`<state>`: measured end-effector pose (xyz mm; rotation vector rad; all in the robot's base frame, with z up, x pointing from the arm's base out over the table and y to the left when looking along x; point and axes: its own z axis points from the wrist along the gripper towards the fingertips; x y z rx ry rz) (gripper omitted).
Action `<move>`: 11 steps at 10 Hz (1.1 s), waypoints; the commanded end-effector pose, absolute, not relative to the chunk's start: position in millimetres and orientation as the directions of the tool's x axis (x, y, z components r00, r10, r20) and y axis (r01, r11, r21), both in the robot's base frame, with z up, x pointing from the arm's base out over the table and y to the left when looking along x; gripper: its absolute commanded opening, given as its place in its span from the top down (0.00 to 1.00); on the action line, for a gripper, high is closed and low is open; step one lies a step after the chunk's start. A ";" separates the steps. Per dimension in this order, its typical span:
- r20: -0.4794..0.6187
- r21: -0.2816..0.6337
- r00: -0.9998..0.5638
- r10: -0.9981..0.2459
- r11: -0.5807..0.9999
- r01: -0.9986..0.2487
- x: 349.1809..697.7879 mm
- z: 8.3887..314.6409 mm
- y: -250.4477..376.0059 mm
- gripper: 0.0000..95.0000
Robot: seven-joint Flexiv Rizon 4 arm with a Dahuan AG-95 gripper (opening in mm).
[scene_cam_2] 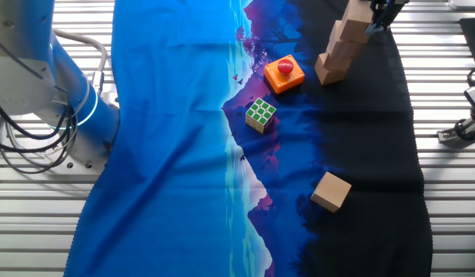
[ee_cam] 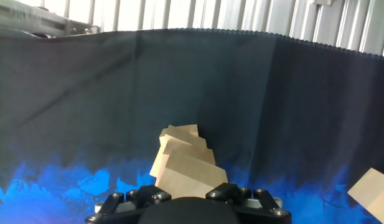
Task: Stack the blocks in a vertical line of five
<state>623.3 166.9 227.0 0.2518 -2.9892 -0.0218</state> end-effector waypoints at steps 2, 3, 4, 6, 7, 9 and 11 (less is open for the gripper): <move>0.137 0.022 -0.978 -0.156 0.988 -0.155 623.6 224.0 171.7 1.00; 0.132 0.022 -0.979 -0.154 0.988 -0.152 623.7 223.7 172.4 1.00; 0.124 0.045 -0.980 -0.157 0.987 -0.153 623.8 223.6 172.3 0.80; 0.103 0.113 -0.981 -0.164 0.982 -0.153 623.9 222.9 172.1 0.20; 0.103 0.112 -0.981 -0.166 0.982 -0.155 623.9 222.8 172.0 0.00; 0.105 0.114 -0.981 -0.164 0.982 -0.152 623.9 222.8 172.0 0.00; 0.105 0.115 -0.981 -0.164 0.982 -0.152 623.9 222.8 172.0 0.00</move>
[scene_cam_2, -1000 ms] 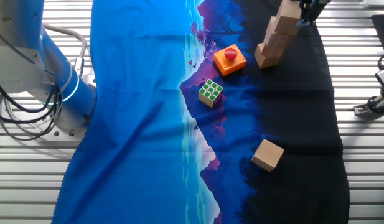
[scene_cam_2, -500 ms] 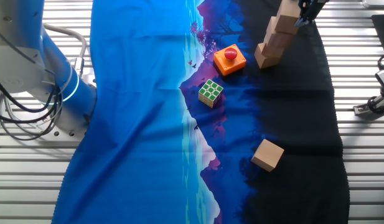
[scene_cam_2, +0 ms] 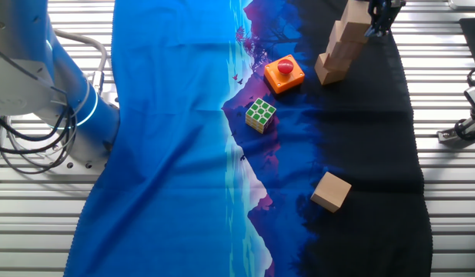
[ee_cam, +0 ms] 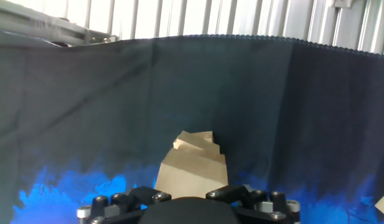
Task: Stack the blocks in a vertical line of five
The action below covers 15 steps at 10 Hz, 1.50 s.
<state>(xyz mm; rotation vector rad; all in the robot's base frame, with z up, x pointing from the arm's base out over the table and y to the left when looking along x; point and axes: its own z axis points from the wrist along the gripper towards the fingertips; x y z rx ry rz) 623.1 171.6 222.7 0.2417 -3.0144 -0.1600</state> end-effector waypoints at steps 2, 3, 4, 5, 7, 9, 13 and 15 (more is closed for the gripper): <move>0.107 0.124 -0.981 -0.162 0.981 -0.148 622.2 229.2 170.2 0.00; 0.106 0.133 -0.981 -0.163 0.980 -0.148 620.7 234.1 168.2 0.00; 0.108 0.145 -0.980 -0.164 0.978 -0.148 617.2 245.2 165.1 0.00; 0.110 0.147 -0.979 -0.171 0.977 -0.154 614.3 253.4 163.6 0.00; 0.118 0.123 -0.979 -0.169 0.980 -0.154 610.7 261.8 160.4 0.60; 0.123 0.094 -0.964 -0.237 0.970 -0.226 602.3 272.2 143.8 1.00; 0.125 0.073 -0.930 -0.347 0.938 -0.340 577.8 276.7 105.0 1.00; 0.121 0.072 -0.916 -0.383 0.924 -0.376 554.1 269.8 85.6 1.00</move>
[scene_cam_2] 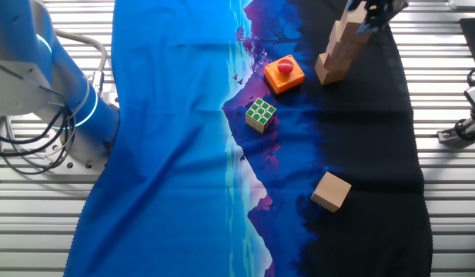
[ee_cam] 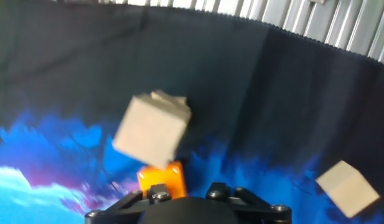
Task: Stack the blocks in a vertical line of five
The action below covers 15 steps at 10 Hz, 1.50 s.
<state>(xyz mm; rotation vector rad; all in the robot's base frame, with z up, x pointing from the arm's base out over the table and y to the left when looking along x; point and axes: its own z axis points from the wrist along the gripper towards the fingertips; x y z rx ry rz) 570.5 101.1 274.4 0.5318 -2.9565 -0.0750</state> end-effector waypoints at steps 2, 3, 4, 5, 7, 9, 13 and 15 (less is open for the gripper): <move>0.102 0.079 -0.894 -0.437 0.899 -0.431 525.2 251.7 63.8 1.00; 0.088 0.084 -0.884 -0.459 0.888 -0.453 516.6 241.3 56.3 1.00; 0.089 0.085 -0.875 -0.476 0.879 -0.469 511.2 231.1 52.6 1.00; 0.084 0.090 -0.873 -0.480 0.876 -0.473 509.4 223.9 50.6 1.00; 0.067 0.075 -0.873 -0.482 0.875 -0.478 506.5 206.8 47.2 1.00; 0.020 0.049 -0.869 -0.494 0.869 -0.492 497.4 184.0 43.7 1.00; 0.015 0.036 -0.919 -0.393 0.919 -0.393 482.0 148.7 44.0 1.00; 0.012 0.033 -0.928 -0.372 0.928 -0.371 477.0 146.7 43.7 1.00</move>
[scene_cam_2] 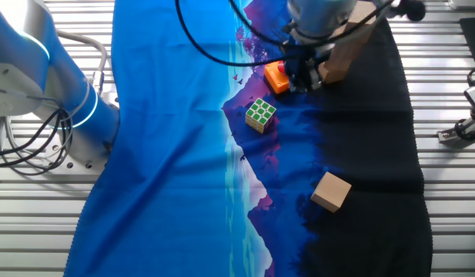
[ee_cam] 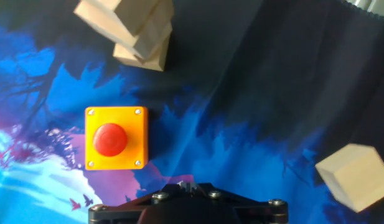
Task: Stack the blocks in a vertical line of five
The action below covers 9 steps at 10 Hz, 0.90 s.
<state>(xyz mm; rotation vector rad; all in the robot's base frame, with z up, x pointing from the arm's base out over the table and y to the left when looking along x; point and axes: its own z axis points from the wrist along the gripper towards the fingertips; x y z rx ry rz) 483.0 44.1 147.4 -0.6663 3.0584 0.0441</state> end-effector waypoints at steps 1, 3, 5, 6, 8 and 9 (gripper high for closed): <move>0.009 0.035 -0.927 -0.376 0.926 -0.375 476.9 146.7 43.6 1.00; 0.004 0.036 -0.918 -0.396 0.918 -0.396 476.9 146.7 43.6 1.00; -0.012 0.038 -0.896 -0.445 0.895 -0.445 476.9 146.7 43.6 1.00; -0.013 0.040 -0.905 -0.426 0.904 -0.426 476.9 146.7 43.6 1.00; -0.003 0.056 -0.920 -0.391 0.919 -0.391 476.9 146.7 43.6 1.00; 0.021 0.065 -0.953 -0.303 0.951 -0.301 476.9 146.7 43.6 1.00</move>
